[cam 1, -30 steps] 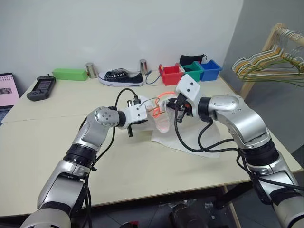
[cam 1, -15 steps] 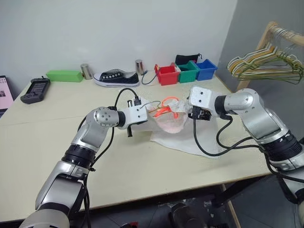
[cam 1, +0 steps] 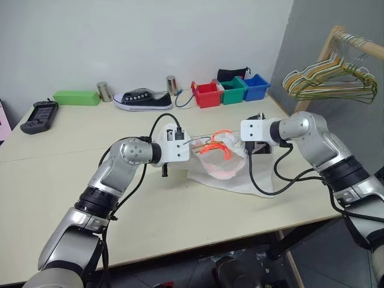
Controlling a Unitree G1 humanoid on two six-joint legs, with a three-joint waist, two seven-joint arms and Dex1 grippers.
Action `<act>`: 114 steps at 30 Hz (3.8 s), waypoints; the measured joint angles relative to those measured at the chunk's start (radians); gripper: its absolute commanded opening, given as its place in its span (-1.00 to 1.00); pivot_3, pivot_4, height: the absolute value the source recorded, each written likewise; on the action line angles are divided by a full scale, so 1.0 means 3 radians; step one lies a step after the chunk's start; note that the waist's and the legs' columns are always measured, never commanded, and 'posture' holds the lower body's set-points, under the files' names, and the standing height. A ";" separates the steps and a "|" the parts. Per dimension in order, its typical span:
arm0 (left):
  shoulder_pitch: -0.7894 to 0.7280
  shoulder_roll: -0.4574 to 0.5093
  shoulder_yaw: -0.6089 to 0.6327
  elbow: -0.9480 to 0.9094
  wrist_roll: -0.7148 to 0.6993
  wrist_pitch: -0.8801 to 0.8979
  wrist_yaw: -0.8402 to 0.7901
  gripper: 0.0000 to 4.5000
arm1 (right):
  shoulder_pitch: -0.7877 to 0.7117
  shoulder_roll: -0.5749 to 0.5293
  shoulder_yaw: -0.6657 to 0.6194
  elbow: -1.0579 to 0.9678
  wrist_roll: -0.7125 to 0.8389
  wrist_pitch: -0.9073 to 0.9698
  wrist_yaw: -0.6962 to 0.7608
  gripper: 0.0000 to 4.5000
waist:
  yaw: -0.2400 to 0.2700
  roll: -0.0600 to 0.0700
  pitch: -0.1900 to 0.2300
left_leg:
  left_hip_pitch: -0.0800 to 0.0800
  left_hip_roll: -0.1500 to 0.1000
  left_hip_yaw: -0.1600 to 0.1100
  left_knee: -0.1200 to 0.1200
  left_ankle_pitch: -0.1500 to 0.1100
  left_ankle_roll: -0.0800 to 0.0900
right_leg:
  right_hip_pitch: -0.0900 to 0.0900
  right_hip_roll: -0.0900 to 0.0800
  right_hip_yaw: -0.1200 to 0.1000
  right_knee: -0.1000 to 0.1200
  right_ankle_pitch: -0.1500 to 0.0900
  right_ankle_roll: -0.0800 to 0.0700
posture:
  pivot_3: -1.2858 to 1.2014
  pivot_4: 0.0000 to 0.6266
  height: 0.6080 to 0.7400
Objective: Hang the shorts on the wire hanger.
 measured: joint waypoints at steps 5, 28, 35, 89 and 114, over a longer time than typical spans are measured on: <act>0.0000 0.0000 0.0000 -0.0005 0.0021 -0.0014 0.0002 -1.00 | 0.0001 0.0002 0.0000 0.0070 -0.0101 -0.0162 0.0066 0.02 | 0.0025 0.0000 0.0000 | 0.0000 0.0000 0.0000 0.0000 0.0000 0.0000 | 0.0000 0.0000 0.0000 0.0000 0.0000 0.0000 | -0.14 -1.00 1.00; -0.0111 -0.0003 -0.0007 0.0100 0.0019 -0.0250 0.0065 -0.52 | 0.0134 0.0059 -0.0079 0.0198 -0.0234 -0.0169 0.0080 -1.00 | 0.0025 0.0000 0.0000 | 0.0001 -0.0001 -0.0003 0.0002 0.0000 0.0000 | 0.0004 -0.0001 -0.0002 0.0001 0.0000 0.0000 | -0.15 -1.00 1.00; -0.0150 0.0054 0.0088 0.0094 -0.0203 -0.0302 -0.0014 0.06 | 0.0275 0.0074 -0.0179 0.0076 -0.0211 0.0092 0.0092 -1.00 | 0.0020 0.0000 0.0000 | 0.0002 -0.0001 -0.0003 0.0001 0.0000 0.0000 | 0.0004 -0.0001 -0.0002 0.0001 0.0000 0.0000 | -0.15 -1.00 1.00; -0.0746 -0.2155 0.0226 -0.0158 -0.1614 0.0758 0.1090 0.99 | 0.1831 0.1532 -0.3322 -0.2603 -0.0001 0.3775 -0.3398 -1.00 | -0.0646 0.0065 -0.0067 | 0.0005 -0.0006 0.0011 -0.0024 -0.0001 0.0001 | 0.0014 0.0000 0.0011 -0.0042 0.0000 0.0004 | -0.37 -1.00 1.00; -0.0814 -0.2151 0.0219 -0.0005 -0.1512 0.0566 0.1109 0.99 | 0.1817 0.1327 -0.2563 -0.2362 0.0404 0.3863 -0.3205 -1.00 | -0.0791 0.0046 -0.0057 | 0.0068 -0.0009 0.0015 -0.0069 -0.0002 -0.0001 | 0.0073 -0.0009 0.0009 -0.0072 -0.0017 -0.0004 | -0.33 -0.97 1.00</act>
